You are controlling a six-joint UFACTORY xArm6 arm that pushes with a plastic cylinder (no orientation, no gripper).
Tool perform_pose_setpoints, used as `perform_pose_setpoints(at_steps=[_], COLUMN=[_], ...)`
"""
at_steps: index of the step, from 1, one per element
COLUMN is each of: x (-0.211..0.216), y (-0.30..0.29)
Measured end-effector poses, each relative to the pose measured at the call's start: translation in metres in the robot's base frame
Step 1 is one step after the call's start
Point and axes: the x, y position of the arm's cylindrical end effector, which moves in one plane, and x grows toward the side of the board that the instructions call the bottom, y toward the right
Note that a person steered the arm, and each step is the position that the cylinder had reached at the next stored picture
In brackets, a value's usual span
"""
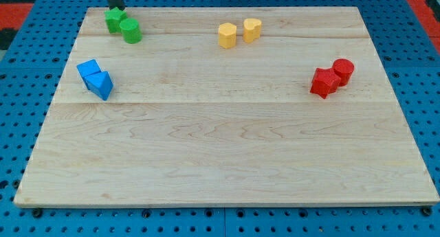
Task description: Push the green star into the green circle
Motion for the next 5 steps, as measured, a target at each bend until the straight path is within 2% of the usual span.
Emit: perform_pose_setpoints(at_steps=[1, 5], x=[0.029, 0.009], y=[-0.003, -0.029])
